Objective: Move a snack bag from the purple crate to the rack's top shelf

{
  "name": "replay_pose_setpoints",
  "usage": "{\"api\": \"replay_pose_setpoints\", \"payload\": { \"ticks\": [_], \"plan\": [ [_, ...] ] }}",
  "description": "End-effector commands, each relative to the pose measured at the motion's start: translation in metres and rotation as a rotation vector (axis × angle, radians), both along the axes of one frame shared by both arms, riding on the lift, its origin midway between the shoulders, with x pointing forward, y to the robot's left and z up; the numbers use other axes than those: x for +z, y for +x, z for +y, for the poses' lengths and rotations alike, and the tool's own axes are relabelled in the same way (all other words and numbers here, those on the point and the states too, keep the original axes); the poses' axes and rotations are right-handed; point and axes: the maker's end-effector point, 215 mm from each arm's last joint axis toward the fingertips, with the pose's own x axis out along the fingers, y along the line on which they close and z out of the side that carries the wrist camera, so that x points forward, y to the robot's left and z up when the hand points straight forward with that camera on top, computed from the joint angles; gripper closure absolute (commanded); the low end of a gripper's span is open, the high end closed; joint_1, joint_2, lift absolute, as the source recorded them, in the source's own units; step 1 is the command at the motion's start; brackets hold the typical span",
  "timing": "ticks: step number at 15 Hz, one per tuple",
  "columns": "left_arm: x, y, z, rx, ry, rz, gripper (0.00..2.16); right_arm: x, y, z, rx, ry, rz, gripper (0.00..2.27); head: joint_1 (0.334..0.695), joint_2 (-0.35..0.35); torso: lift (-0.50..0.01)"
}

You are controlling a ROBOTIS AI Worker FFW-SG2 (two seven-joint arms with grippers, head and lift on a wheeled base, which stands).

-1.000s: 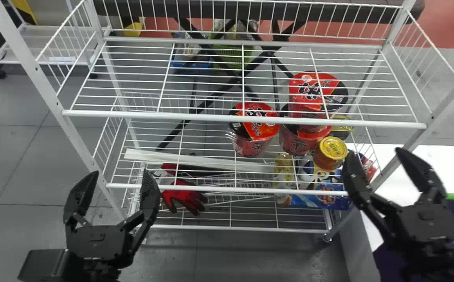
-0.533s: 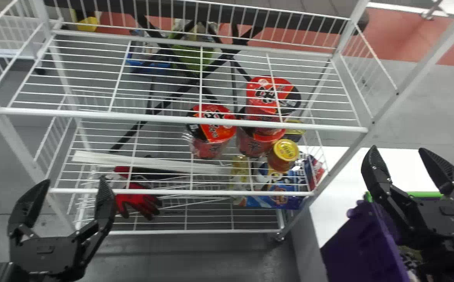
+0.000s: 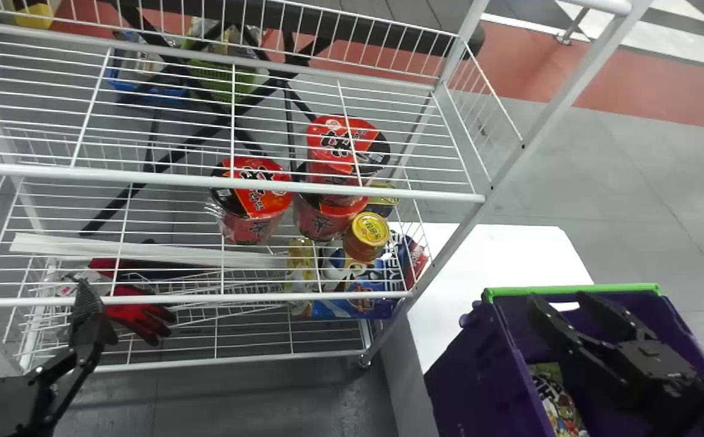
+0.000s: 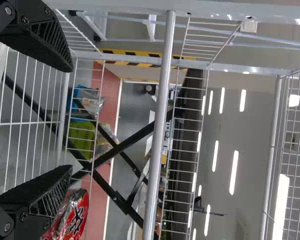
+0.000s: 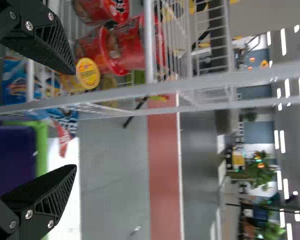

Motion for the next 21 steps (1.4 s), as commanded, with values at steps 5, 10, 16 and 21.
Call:
{"api": "replay_pose_setpoints", "payload": {
  "ticks": [5,10,16,21],
  "plan": [
    [-0.006,0.003,0.0,0.0,0.003,0.01,0.14,-0.057,-0.042,-0.109,-0.221,0.118,0.245,0.17,0.695,-0.35,-0.448],
    [-0.008,0.005,-0.003,-0.011,0.006,0.014,0.14,-0.085,-0.054,-0.13,-0.187,0.268,0.396,0.16,0.695,-0.35,-0.448],
    [-0.009,0.004,-0.005,-0.013,0.025,0.012,0.14,-0.093,-0.061,-0.153,-0.163,0.355,0.588,0.16,0.695,-0.35,-0.448],
    [-0.015,0.008,-0.002,-0.003,0.029,0.024,0.14,-0.106,-0.073,-0.171,-0.125,0.348,0.743,0.17,0.695,-0.35,-0.448]
  ]
}}
